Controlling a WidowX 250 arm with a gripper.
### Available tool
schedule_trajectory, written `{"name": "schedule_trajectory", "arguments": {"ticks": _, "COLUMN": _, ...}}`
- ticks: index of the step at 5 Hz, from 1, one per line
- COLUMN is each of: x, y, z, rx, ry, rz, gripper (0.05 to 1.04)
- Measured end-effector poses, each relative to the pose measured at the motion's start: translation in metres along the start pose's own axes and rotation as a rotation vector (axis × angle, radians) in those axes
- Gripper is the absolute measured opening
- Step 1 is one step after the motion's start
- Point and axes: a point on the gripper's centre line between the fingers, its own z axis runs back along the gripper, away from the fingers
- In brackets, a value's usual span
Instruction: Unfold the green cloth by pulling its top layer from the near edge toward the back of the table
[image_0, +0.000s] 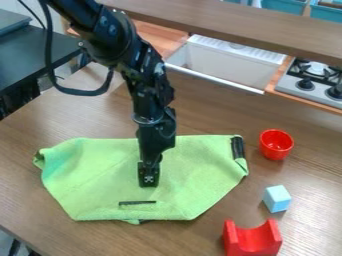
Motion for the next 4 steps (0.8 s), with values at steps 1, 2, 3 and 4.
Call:
{"name": "schedule_trajectory", "arguments": {"ticks": 1, "x": 0.001, "y": 0.001, "z": 0.001, "rx": 0.003, "ry": -0.003, "rz": 0.001, "gripper": 1.001}}
{"name": "schedule_trajectory", "arguments": {"ticks": 2, "x": 0.001, "y": -0.001, "z": 0.001, "rx": 0.016, "ry": -0.024, "rz": -0.002, "gripper": 1.0}}
{"name": "schedule_trajectory", "arguments": {"ticks": 3, "x": -0.001, "y": -0.001, "z": 0.004, "rx": -0.005, "ry": -0.044, "rz": 0.012, "gripper": 1.0}}
{"name": "schedule_trajectory", "arguments": {"ticks": 4, "x": -0.003, "y": 0.002, "z": 0.015, "rx": -0.011, "ry": -0.086, "rz": 0.028, "gripper": 0.999}}
